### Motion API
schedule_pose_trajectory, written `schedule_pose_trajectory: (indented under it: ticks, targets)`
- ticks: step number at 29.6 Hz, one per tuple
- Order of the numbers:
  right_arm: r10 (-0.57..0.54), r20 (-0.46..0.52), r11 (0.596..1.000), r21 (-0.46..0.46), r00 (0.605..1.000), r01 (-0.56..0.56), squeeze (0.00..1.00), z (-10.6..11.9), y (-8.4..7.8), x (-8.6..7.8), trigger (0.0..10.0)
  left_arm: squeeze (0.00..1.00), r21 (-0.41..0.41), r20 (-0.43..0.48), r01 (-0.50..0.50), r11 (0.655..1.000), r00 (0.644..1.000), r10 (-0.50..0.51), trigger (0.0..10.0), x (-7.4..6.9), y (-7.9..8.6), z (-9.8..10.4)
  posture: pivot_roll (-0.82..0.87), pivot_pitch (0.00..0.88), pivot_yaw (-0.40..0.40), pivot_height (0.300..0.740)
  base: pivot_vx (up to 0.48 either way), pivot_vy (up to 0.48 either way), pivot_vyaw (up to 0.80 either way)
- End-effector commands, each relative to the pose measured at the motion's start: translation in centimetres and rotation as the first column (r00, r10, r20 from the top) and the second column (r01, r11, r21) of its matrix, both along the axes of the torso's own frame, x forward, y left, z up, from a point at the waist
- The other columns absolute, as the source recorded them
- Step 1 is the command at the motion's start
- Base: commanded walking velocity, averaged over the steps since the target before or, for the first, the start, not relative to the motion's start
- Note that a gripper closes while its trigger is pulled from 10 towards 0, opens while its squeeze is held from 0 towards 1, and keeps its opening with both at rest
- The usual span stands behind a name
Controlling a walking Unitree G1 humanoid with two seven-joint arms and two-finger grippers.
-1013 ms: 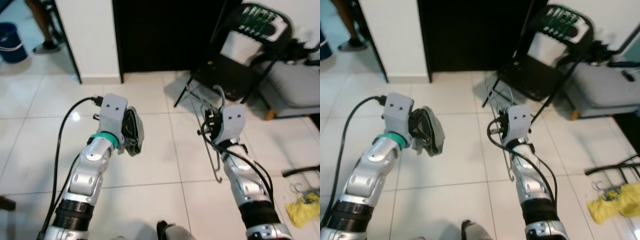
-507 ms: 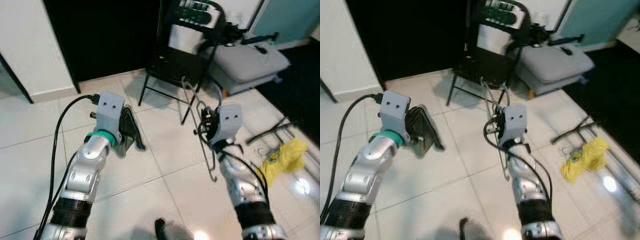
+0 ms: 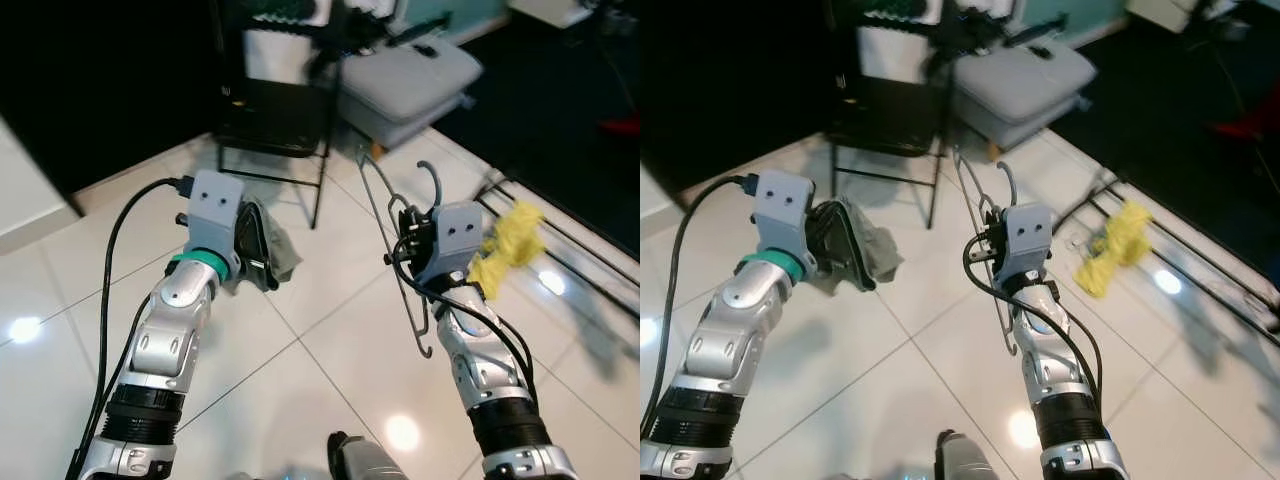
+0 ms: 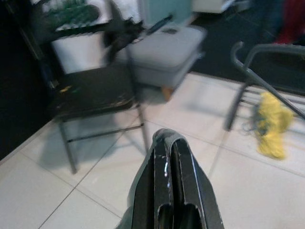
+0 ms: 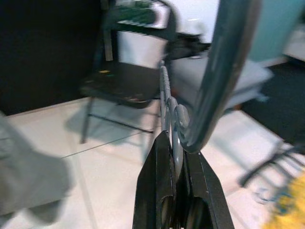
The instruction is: Hang hanger
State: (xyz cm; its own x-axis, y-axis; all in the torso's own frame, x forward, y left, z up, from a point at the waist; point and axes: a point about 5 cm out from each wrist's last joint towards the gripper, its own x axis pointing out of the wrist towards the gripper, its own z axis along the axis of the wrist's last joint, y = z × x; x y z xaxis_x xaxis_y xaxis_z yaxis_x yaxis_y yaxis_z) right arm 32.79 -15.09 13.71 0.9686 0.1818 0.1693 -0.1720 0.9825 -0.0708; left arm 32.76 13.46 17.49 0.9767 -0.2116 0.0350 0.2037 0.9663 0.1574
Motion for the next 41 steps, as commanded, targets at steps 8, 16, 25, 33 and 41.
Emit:
schedule_pose_trajectory:
  ticks: [8, 16, 25, 33, 41]
  targets:
    - [0.011, 0.003, 1.000, -0.004, 1.000, -0.011, 0.00, 0.2, 0.0, 0.0, 10.0, 0.00, 0.006, -0.014, -0.002, 1.000, 1.000, 0.002, 10.0, 0.0, 0.3, -0.4, 0.00, 0.069, 0.038, 0.740, 0.000, 0.000, -0.80]
    - [0.229, 0.045, 0.973, 0.029, 0.972, -0.230, 0.00, 2.4, 0.5, -0.9, 10.0, 0.00, 0.032, 0.000, 0.012, 0.999, 1.000, -0.012, 10.0, 0.6, 0.9, 0.2, -0.01, 0.066, 0.048, 0.740, 0.000, 0.000, -0.60]
    - [0.638, -0.027, 0.768, -0.040, 0.769, -0.639, 0.00, 5.0, 0.7, -5.2, 10.0, 0.00, 0.124, 0.023, 0.044, 0.991, 0.999, -0.047, 10.0, 1.2, 1.5, 0.8, -0.03, 0.075, 0.066, 0.740, 0.000, 0.000, 0.00]
    - [0.714, -0.163, 0.682, -0.058, 0.680, -0.729, 0.00, 3.0, 1.0, -6.9, 10.0, 0.00, 0.314, 0.032, 0.153, 0.937, 0.985, -0.171, 10.0, 0.6, 1.5, 0.3, -0.03, 0.089, 0.055, 0.740, 0.000, 0.000, 0.00]
    - [0.703, -0.241, 0.670, -0.093, 0.670, -0.736, 0.00, 1.1, 1.9, -6.8, 10.0, 0.00, 0.387, 0.023, 0.283, 0.877, 0.949, -0.316, 10.0, 0.0, 2.5, 2.4, 0.01, 0.096, 0.078, 0.740, 0.000, 0.000, 0.00]
